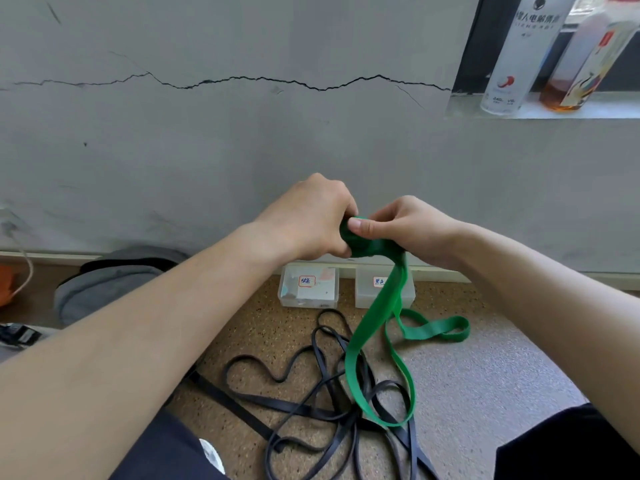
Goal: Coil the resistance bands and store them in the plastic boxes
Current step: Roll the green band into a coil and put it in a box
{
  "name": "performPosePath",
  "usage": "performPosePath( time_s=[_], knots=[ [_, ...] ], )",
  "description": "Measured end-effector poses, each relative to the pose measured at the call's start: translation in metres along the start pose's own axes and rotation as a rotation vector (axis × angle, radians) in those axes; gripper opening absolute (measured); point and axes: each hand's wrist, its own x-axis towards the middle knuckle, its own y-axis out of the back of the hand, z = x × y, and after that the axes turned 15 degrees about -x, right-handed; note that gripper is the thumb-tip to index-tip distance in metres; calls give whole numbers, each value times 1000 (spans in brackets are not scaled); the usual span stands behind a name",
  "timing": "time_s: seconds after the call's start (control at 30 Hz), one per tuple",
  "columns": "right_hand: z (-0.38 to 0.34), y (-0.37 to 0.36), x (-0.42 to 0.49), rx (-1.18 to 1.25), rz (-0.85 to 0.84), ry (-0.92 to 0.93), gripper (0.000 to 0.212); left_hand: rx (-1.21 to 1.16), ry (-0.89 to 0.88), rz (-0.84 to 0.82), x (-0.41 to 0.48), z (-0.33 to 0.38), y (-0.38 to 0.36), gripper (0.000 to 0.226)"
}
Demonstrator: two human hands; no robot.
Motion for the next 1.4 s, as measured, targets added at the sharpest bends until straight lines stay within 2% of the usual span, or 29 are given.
performPosePath(
  time_s=[0.07,0.23,0.3,0.37,0.5,0.63,0.67,0.77,0.87,1.03,1.2,1.27,1.37,1.4],
  knots=[
    [5,3,-1,122,-48,5,55,-212,24,45,-2,-9,-3,31],
    [10,7,-5,529,-143,88,43,-1064,91,124,-13,-15,-29,49],
    [8,8,-7,652,-163,133,46,-1257,107,179,-12,-10,-33,44],
    [5,8,-10,715,-164,156,46,-1307,85,210,-7,-7,-29,39],
    [-6,7,-10,632,-83,98,54,-1258,66,240,-2,-3,-16,35],
    [-7,9,-8,339,-5,119,72,-1202,64,279,0,-8,-1,33],
    [-6,9,-10,284,-12,145,70,-1183,69,278,0,-12,3,33],
    [-1,12,-11,62,1,185,45,-1088,97,212,-5,-23,12,35],
    [-3,15,-8,-193,63,173,41,-924,91,93,-8,-26,14,40],
    [-7,16,-8,-238,123,239,17,-637,72,59,-4,-20,20,44],
    [-8,12,-7,-202,107,241,11,-406,51,85,-3,-16,22,42],
    [-7,11,-6,-77,29,197,23,-292,42,70,-3,-15,22,41],
    [-5,4,0,35,18,83,79,-93,13,24,-2,-9,20,36],
    [-5,0,2,25,31,55,90,-48,10,4,-1,-6,18,33]
  ],
)
